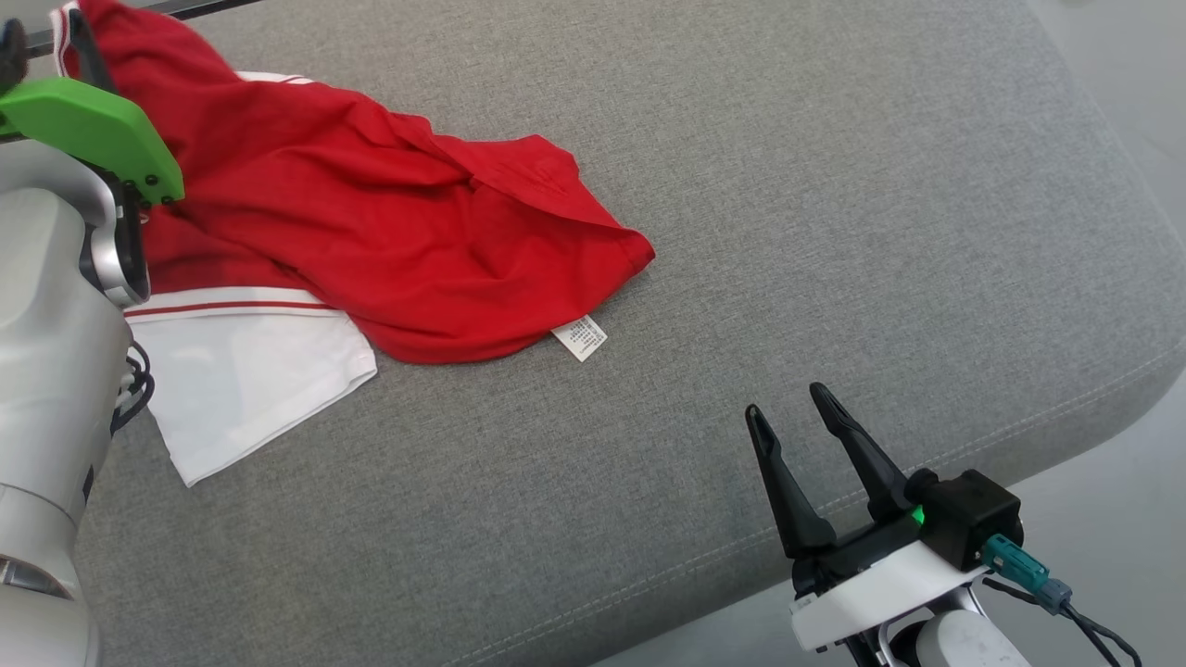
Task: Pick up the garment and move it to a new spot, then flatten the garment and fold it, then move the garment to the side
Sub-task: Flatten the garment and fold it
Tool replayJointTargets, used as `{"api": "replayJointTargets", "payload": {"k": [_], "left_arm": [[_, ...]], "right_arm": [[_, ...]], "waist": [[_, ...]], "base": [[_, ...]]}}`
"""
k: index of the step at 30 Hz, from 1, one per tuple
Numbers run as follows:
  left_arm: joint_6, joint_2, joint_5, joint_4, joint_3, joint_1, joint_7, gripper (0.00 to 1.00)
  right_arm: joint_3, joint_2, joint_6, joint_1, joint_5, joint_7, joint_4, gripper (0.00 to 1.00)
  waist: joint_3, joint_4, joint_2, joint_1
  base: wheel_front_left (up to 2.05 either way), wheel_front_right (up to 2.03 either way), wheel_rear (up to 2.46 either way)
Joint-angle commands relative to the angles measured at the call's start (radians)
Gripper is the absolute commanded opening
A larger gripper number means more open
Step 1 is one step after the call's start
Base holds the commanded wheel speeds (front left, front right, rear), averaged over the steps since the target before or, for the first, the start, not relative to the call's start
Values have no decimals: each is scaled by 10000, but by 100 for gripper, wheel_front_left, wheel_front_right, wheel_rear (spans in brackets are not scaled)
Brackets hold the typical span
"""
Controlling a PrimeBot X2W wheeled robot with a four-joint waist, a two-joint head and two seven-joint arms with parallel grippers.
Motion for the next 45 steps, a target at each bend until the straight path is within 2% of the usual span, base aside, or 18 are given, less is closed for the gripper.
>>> {"api": "replayJointTargets", "payload": {"k": [1,5,9,15,18,20,28,38,41,45], "left_arm": [[-174,65,-40,54,106,33,9,100],[-375,278,151,-160,238,241,8,100],[-412,486,326,-1140,833,863,7,100],[-153,495,759,-3405,2041,3002,8,100],[170,452,1251,-4511,2412,4293,8,100],[369,329,1474,-5231,2639,5196,8,100],[547,-173,2377,-7597,3019,8235,8,100],[849,-694,3755,-9917,3680,10533,7,100],[798,-891,4276,-10341,3813,11193,7,100],[592,-1201,4661,-10218,3805,11879,7,100]], "right_arm": [[5,33,-11,-81,-9,-35,44,100],[0,91,-11,12,-1,-35,116,100],[-79,115,-11,139,14,-35,164,100],[-108,-9,-11,301,-14,-35,277,100],[-146,-62,-11,349,37,-35,420,100],[-101,-100,-11,354,70,-37,574,100],[-134,-13,-11,489,183,-35,1279,100],[-263,138,-11,596,25,-35,1478,100],[-365,105,-11,700,-43,-35,1511,100],[-499,83,-11,838,-87,-35,1568,100]], "waist": [[-12,4,0,0],[-159,64,0,0],[-433,278,0,0],[-1038,851,0,0],[-1404,1183,0,0],[-1658,1360,0,0],[-2642,2012,0,0],[-3011,2358,0,0],[-3125,2469,0,0],[-3319,2537,0,0]], "base": [[0,0,0],[0,0,0],[0,0,0],[0,0,0],[0,0,0],[0,0,0],[0,0,0],[0,0,0],[0,0,0],[0,0,0]]}}
